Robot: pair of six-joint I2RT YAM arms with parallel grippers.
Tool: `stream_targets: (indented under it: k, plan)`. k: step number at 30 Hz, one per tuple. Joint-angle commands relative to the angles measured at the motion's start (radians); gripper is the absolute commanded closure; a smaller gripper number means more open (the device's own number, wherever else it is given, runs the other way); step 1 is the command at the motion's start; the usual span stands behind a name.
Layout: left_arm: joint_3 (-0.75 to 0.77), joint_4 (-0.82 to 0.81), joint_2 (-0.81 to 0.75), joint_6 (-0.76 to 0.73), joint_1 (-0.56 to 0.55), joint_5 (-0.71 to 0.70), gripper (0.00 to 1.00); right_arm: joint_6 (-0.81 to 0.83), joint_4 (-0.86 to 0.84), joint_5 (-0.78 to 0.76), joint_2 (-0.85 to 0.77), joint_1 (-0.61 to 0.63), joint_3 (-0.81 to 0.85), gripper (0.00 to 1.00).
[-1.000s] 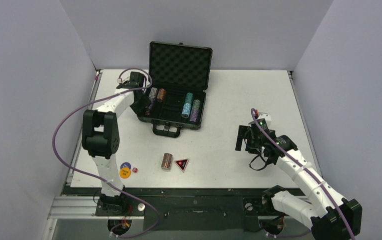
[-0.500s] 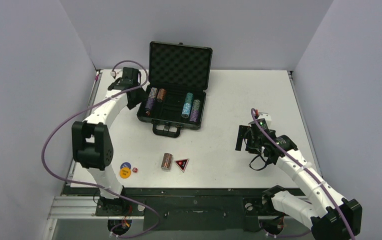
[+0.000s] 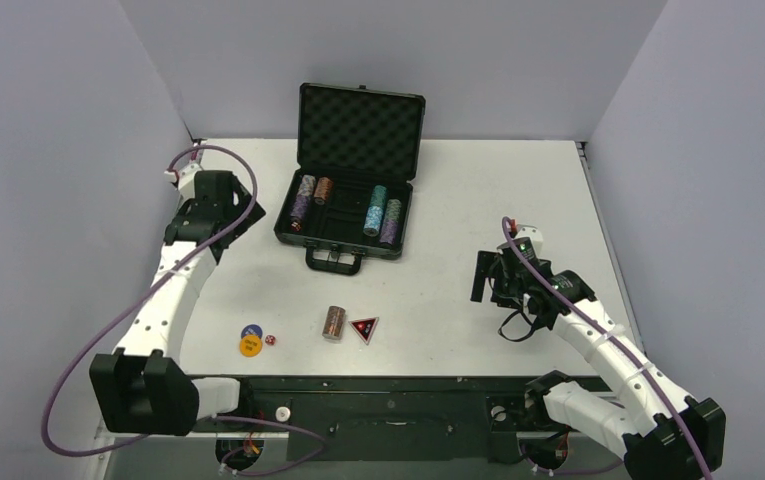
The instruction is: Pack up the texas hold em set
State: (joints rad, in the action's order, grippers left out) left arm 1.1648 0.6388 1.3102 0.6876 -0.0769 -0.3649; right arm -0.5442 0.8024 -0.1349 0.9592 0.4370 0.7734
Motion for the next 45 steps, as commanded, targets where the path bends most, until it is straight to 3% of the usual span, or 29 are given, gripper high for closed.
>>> stream_targets:
  k: [1, 19, 45]
  plan:
    - [-0.074, 0.009, -0.113, 0.014, 0.009, -0.013, 0.04, -0.005, -0.011, -0.018, -0.011, 0.014, 0.003, 0.05]
    - [-0.186, 0.368, -0.309, 0.249, 0.011, 0.048, 0.04, -0.012, -0.012, -0.026, 0.005, 0.035, -0.001, 0.05]
    - [-0.425, 0.478, -0.408, 0.450, -0.001, 0.160, 0.02, -0.023, -0.007, -0.045, 0.016, 0.043, 0.001, 0.05]
